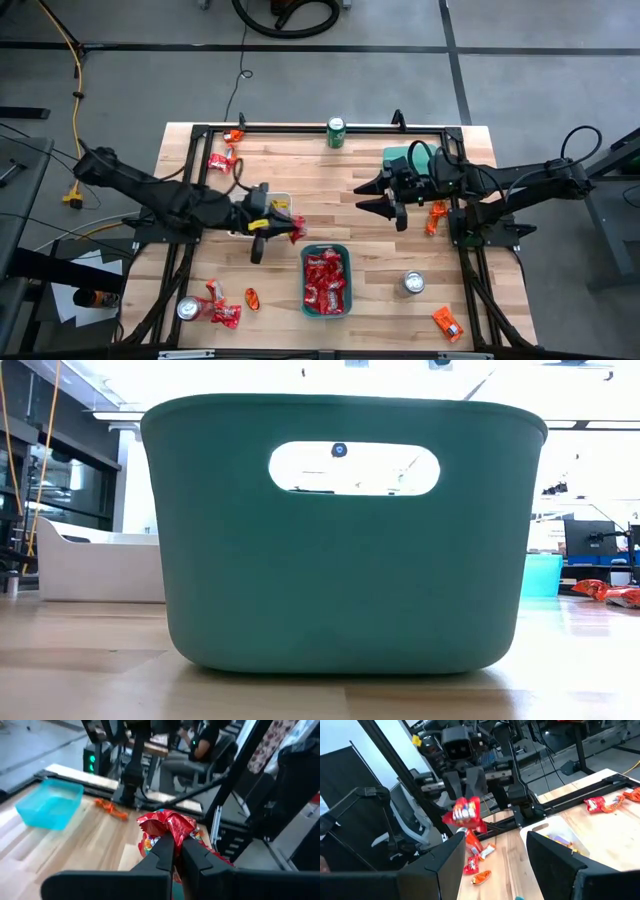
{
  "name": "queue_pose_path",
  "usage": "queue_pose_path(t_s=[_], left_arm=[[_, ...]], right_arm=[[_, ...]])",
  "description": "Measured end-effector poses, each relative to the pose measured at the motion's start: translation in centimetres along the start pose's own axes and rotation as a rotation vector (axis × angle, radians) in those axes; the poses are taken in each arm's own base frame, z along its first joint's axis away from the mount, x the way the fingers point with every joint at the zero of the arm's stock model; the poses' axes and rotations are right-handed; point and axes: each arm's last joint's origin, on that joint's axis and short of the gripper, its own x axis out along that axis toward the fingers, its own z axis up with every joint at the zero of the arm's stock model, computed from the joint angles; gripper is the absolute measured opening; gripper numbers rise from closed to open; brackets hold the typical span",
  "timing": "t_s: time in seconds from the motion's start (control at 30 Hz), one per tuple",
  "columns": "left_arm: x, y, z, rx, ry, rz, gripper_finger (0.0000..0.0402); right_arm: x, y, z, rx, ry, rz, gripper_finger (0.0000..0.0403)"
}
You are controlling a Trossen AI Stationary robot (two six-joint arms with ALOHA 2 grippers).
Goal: Sort candy
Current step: Put the red candy pack into the green bin
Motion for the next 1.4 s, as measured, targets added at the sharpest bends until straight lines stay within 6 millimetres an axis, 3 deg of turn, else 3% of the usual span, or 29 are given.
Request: queue_pose_path(t_s=[0.2, 0.47, 0.63, 1.03, 1.13, 1.27, 1.4], left_arm=[[3.0, -0.4, -2.2, 0.026, 0.111, -0.043, 0.0000], [8.1, -1.3, -7.2, 0.087, 0.282, -0.133, 0.0013], [9.3, -1.2, -8.5, 0.148, 0.318, -0.149, 0.0040], [9.3, -1.0, -8.4, 0.144, 0.318, -0.142, 0.0158], [8.7, -0.5, -7.5, 0.098, 0.312, -0.124, 0.0182], [6.2, 1.4, -4.4, 0.107, 0.362, 0.035, 0.0198], [2.3, 4.4, -1.1, 0.107, 0.376, 0.303, 0.0200]], right_arm=[[0.0, 0.0, 0.0, -0.001, -0.002, 0.002, 0.0206], [0.0, 0.0, 0.0, -0.003, 0.000, 0.000, 0.0206], [0.0, 0.0, -0.1, -0.002, 0.009, -0.004, 0.0206], [0.0, -0.1, -0.2, -0.003, 0.018, -0.008, 0.0206], [0.0, -0.1, -0.2, -0.003, 0.024, -0.011, 0.0206], [0.0, -0.2, -0.4, -0.002, 0.039, -0.018, 0.0206], [0.0, -0.3, -0.6, -0.002, 0.058, -0.027, 0.0206]])
